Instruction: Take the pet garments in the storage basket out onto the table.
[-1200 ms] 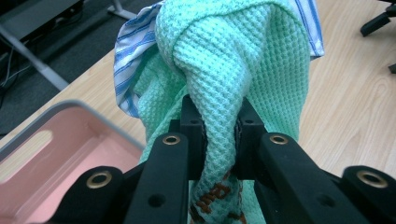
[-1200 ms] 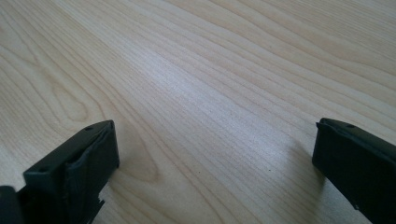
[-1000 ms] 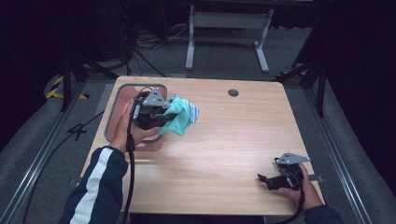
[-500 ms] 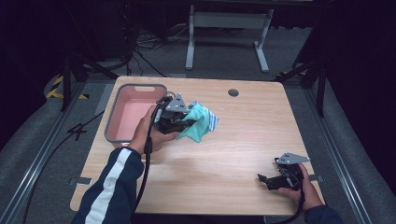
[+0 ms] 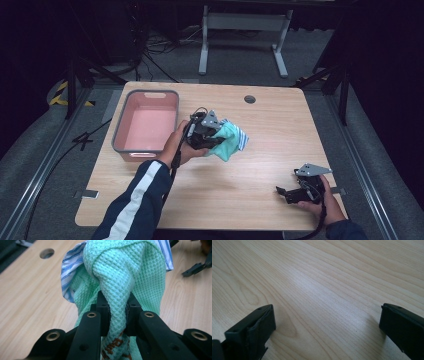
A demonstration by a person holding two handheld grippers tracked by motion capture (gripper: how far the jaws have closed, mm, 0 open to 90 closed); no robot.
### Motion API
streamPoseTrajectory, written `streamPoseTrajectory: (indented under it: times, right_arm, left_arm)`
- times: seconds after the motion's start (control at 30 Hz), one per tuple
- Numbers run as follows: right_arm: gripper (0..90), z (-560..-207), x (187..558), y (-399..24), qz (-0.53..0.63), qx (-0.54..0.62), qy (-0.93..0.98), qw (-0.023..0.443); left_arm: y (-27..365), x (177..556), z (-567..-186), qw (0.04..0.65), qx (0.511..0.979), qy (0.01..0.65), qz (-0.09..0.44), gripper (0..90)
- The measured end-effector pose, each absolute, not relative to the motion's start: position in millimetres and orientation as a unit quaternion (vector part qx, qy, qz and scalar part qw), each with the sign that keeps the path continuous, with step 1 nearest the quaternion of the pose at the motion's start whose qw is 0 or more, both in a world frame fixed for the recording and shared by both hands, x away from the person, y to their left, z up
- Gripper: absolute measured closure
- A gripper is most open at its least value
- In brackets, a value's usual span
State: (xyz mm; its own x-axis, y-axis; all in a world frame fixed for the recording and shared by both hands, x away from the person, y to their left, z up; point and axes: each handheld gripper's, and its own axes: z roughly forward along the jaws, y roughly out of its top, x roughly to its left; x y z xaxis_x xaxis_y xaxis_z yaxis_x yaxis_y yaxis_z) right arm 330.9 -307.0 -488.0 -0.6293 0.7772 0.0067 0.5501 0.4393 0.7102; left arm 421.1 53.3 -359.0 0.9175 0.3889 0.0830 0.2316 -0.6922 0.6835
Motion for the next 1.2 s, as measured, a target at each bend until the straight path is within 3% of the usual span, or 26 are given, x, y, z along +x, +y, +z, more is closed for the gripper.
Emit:
streamPoseTrajectory:
  times: [0.4, 0.87, 1.2]
  right_arm:
    - [0.7, -488.1, 330.8, -307.0, 0.348, 0.399, 0.833, 0.163]
    - [0.7, -488.1, 330.8, -307.0, 0.348, 0.399, 0.832, 0.163]
    - [0.7, -488.1, 330.7, -307.0, 0.348, 0.399, 0.832, 0.163]
  left_arm:
    - [23.2, 433.8, -404.1, 0.32, 0.924, 0.187, 0.095, 78.4]
    - [11.4, 438.3, -430.9, 0.311, 0.928, 0.193, 0.072, 77.2]
    - [4.5, 435.6, -447.8, 0.295, 0.935, 0.191, 0.052, 71.4]
